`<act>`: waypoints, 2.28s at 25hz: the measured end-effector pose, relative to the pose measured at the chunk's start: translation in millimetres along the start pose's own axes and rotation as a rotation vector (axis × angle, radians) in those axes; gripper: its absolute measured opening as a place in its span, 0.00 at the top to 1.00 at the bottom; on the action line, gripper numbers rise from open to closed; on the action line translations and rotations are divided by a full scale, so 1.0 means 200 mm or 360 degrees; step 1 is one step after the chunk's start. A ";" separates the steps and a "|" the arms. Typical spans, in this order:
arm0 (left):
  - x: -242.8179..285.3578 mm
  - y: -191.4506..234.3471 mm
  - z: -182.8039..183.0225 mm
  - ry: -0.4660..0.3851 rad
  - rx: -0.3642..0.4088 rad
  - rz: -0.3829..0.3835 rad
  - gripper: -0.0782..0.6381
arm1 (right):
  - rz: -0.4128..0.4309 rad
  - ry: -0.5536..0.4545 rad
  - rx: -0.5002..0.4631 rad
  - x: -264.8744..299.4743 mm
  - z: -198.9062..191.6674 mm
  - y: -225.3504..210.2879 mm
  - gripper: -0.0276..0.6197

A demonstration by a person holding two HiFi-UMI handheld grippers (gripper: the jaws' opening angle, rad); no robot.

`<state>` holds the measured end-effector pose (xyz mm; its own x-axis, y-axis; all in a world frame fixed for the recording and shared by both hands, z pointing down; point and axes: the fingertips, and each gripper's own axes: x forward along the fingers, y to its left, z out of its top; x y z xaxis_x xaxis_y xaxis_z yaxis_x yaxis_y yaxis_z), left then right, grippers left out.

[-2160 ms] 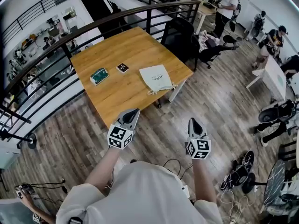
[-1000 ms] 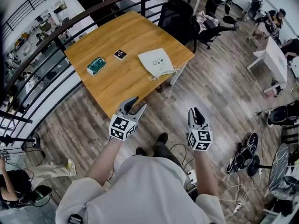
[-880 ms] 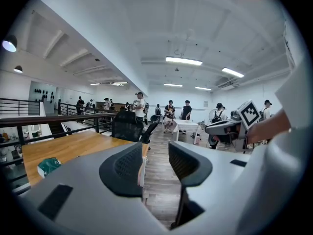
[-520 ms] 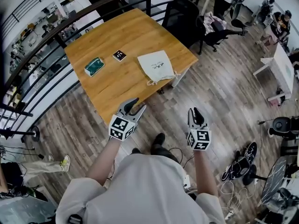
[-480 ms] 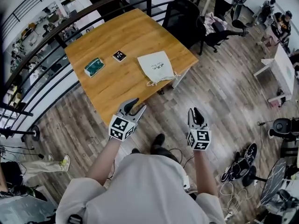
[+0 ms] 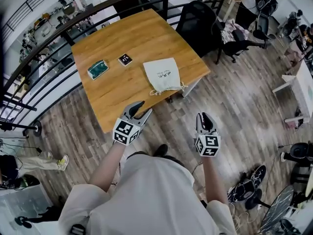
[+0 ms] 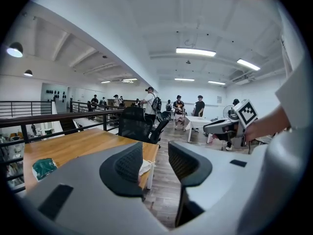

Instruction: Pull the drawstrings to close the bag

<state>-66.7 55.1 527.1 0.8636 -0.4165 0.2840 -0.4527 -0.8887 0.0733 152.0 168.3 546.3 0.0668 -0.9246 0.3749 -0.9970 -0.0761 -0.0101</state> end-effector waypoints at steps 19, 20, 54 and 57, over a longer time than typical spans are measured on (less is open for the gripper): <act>0.36 0.13 -0.26 0.0220 -0.0086 0.0039 0.67 | 0.0142 0.0208 -0.0038 0.43 -0.14 -0.18 0.86; 0.39 0.15 -0.28 0.0235 -0.0093 0.0033 0.67 | 0.0140 0.0221 -0.0035 0.47 -0.15 -0.18 0.86; 1.10 0.63 -1.30 0.0959 -0.0040 -0.0363 0.67 | 0.0142 0.0904 -0.0075 1.47 -0.77 -0.18 0.86; 1.14 0.61 -1.36 0.1013 -0.0008 -0.0376 0.67 | 0.0174 0.0957 -0.0111 1.52 -0.84 -0.18 0.86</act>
<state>14.6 -96.2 861.5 0.6415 -0.0157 0.7670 -0.2700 -0.9404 0.2066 202.1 -46.8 816.6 -0.0488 -0.5520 0.8324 -0.9984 0.0505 -0.0250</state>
